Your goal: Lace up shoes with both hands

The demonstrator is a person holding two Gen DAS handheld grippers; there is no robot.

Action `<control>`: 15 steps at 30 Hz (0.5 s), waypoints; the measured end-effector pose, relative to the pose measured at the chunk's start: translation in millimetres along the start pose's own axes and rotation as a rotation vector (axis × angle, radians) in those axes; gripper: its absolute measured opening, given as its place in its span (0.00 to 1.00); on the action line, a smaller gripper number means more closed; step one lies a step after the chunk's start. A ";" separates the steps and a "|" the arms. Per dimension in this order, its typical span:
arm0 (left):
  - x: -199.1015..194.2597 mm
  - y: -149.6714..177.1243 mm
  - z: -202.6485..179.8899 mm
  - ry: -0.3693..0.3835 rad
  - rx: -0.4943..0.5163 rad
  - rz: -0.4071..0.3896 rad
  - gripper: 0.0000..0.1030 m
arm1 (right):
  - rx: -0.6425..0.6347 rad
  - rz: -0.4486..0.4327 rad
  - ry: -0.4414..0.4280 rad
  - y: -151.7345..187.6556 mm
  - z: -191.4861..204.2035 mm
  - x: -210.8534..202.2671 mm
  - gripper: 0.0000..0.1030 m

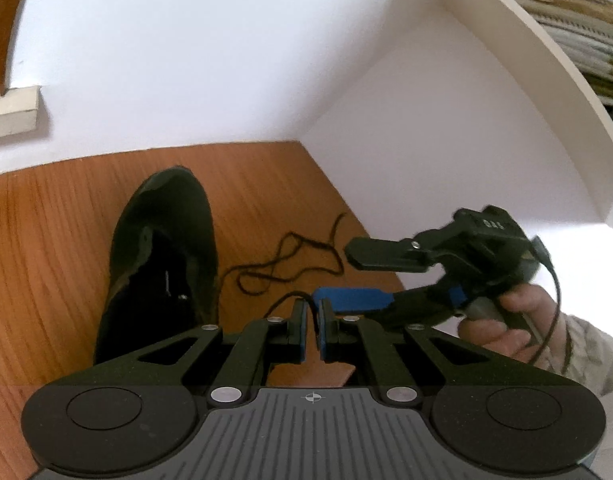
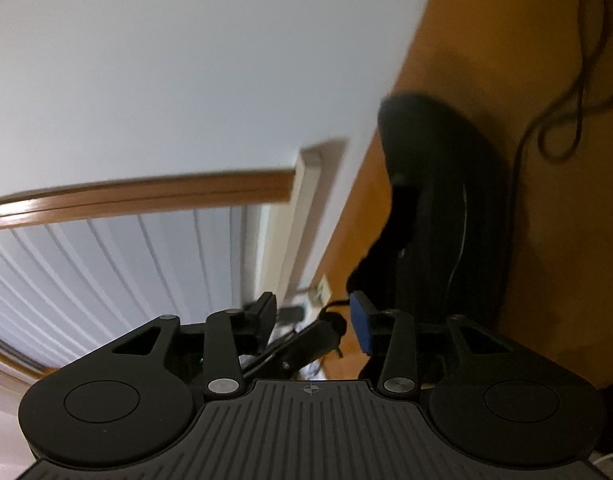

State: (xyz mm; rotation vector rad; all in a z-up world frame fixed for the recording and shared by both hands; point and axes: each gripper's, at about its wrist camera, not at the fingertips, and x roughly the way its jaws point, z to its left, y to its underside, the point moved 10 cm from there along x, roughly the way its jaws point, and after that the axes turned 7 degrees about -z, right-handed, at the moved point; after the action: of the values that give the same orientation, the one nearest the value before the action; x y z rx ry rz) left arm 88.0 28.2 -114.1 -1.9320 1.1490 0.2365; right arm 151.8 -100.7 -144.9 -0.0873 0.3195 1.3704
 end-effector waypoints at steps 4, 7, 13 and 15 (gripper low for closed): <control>-3.5 8.1 -2.4 0.010 0.002 0.032 0.06 | 0.037 0.062 0.004 10.5 -10.1 13.1 0.45; -6.5 12.0 0.6 -0.006 0.002 0.050 0.06 | 0.067 0.126 -0.001 21.5 -16.6 21.0 0.45; -6.7 13.2 3.3 -0.021 0.023 0.079 0.06 | 0.124 0.174 -0.019 30.7 -22.7 21.4 0.46; -5.0 12.4 6.1 -0.031 0.027 0.088 0.06 | 0.130 0.169 -0.019 29.9 -23.7 19.5 0.47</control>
State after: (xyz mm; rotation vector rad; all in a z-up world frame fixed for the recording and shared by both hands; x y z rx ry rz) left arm 76.9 33.2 -122.3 -1.8502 1.2124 0.2959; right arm 121.8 -82.0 -169.1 0.0614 0.4067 1.5126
